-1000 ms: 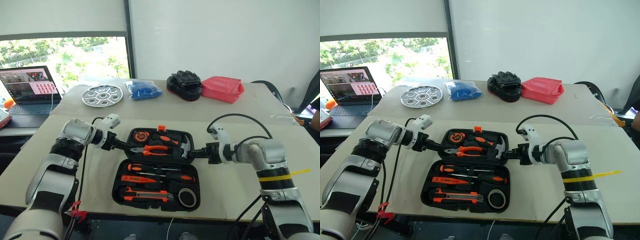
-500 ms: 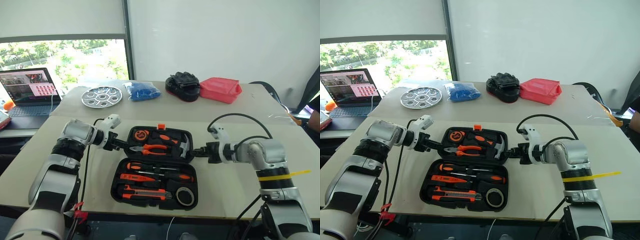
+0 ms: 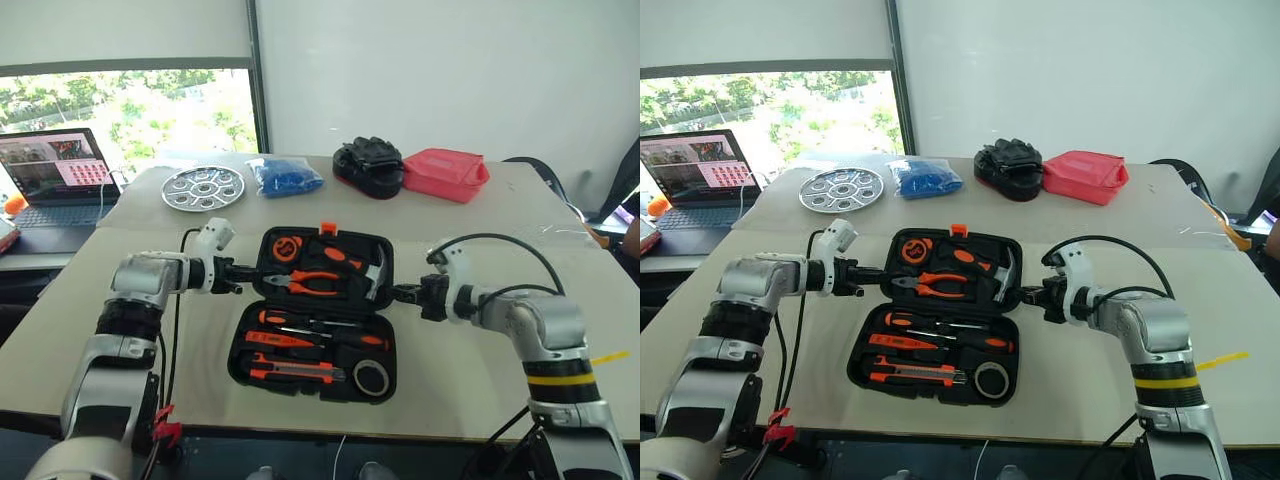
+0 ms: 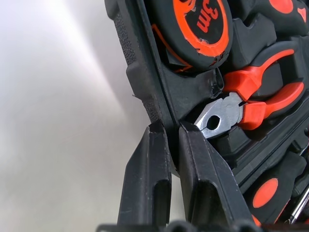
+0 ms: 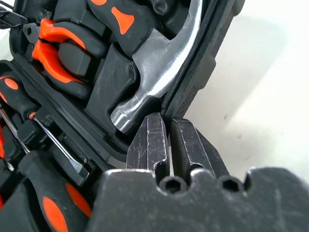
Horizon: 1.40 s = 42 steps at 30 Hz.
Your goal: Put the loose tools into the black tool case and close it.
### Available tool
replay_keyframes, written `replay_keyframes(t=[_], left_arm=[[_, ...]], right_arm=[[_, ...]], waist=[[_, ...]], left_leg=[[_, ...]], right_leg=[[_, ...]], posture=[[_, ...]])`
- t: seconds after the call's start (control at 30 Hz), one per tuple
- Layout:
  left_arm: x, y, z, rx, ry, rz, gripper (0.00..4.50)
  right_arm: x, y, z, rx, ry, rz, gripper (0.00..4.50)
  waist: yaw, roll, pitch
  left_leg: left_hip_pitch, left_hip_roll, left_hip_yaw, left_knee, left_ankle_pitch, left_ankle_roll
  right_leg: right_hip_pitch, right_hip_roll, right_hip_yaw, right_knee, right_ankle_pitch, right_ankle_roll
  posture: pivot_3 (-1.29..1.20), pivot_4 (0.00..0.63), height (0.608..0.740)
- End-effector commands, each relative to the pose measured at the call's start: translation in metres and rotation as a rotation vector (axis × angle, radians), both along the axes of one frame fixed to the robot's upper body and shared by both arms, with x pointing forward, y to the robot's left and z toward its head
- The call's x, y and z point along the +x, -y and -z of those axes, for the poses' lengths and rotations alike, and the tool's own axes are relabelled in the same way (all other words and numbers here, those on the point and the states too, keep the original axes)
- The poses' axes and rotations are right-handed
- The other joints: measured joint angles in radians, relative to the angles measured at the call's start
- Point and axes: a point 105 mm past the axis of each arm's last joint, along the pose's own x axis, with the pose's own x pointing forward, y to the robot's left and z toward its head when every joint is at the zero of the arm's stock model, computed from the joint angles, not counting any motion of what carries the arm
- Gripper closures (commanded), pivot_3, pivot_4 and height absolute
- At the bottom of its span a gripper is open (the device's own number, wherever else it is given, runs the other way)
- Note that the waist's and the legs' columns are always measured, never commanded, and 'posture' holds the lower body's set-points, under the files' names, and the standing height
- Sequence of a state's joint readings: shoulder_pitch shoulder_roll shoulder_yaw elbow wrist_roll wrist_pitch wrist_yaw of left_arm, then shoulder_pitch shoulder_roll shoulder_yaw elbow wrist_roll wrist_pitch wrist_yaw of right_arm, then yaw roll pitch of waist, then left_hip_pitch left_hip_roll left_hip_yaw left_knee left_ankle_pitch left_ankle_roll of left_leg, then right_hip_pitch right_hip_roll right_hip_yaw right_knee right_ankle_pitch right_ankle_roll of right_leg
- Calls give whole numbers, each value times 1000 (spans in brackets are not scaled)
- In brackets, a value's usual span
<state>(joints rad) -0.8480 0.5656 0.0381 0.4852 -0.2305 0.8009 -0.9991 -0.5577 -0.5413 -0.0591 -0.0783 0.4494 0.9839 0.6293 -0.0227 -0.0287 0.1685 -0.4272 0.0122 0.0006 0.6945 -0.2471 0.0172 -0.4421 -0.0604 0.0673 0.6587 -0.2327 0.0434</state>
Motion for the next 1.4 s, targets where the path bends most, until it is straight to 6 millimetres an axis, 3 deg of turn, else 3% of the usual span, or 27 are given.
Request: replay_keyframes(t=[0.03, 0.3, 0.57, 0.7, 0.87, 1.0, 1.17, 1.23, 1.3, 1.37, 1.4], left_arm=[[-8, 17, -34, -67, 185, 99, 4497], [-29, 13, -29, 21, 512, 109, 4497], [-49, 9, -33, 93, 751, 116, 4497], [-57, 4, -31, 134, 826, 107, 4497], [-61, 0, -28, 192, 901, 76, 4497], [-65, -1, -14, 249, 912, 99, 4497], [-74, -3, -3, 303, 942, 148, 4497], [-78, -7, 1, 322, 943, 159, 3664], [-84, -13, 5, 336, 921, 166, 3037], [-90, -17, 7, 346, 911, 178, 2506], [-94, -21, 8, 354, 899, 184, 2001]], right_arm=[[-6, -12, -32, -42, 246, -68, 4500], [-19, -4, -31, -142, 516, -44, 4500], [-54, -4, -25, -303, 734, -167, 4500], [-67, -4, -18, -427, 849, -240, 4500], [-64, 4, -16, -605, 1022, -241, 4500], [-62, 8, -10, -771, 1153, -286, 4500], [-71, 10, 2, -852, 1244, -377, 4500], [-78, 10, 6, -855, 1267, -413, 4500], [-85, 9, 8, -848, 1279, -456, 3666], [-92, 10, 10, -847, 1274, -490, 3251], [-97, 12, 11, -844, 1266, -518, 2774]], waist=[[2, 0, 0], [8, 0, 0], [10, 0, 0], [8, 0, 0], [6, 0, 0], [8, 0, 0], [8, 0, 0], [8, 0, 0], [8, 0, 0], [6, 0, 0], [4, 0, 0]], left_leg=[[0, 0, 0, 0, 0, 0], [0, 1, 1, -1, 0, 0], [2, 1, 1, 0, 0, -1], [4, 1, 2, 0, 1, -1], [5, 1, 3, 0, 1, -1], [6, 1, 4, 0, 1, -2], [6, 1, 4, 0, 1, -2], [6, 1, 5, -1, 1, -2], [6, 1, 4, -1, 1, -2], [9, 1, 4, -1, 1, -2], [13, 2, 4, -2, 1, -2]], right_leg=[[0, 0, 0, -1, 0, 0], [0, 0, 0, -2, 0, 0], [2, 0, 1, -4, 0, 0], [3, 0, 1, -5, 0, 0], [3, 1, 2, -5, 1, -1], [4, 0, 2, -5, 1, -1], [4, 0, 2, -5, 1, -1], [4, 0, 2, -6, 1, -1], [4, 0, 3, -6, 1, -1], [7, 0, 3, -6, 1, -1], [11, 0, 3, -7, 1, -1]], posture=[[0, 150, 740], [0, 150, 740], [0, 150, 740], [0, 150, 740], [0, 150, 740], [0, 150, 740], [0, 150, 740], [0, 150, 740], [0, 150, 740], [0, 150, 740], [0, 150, 740]])
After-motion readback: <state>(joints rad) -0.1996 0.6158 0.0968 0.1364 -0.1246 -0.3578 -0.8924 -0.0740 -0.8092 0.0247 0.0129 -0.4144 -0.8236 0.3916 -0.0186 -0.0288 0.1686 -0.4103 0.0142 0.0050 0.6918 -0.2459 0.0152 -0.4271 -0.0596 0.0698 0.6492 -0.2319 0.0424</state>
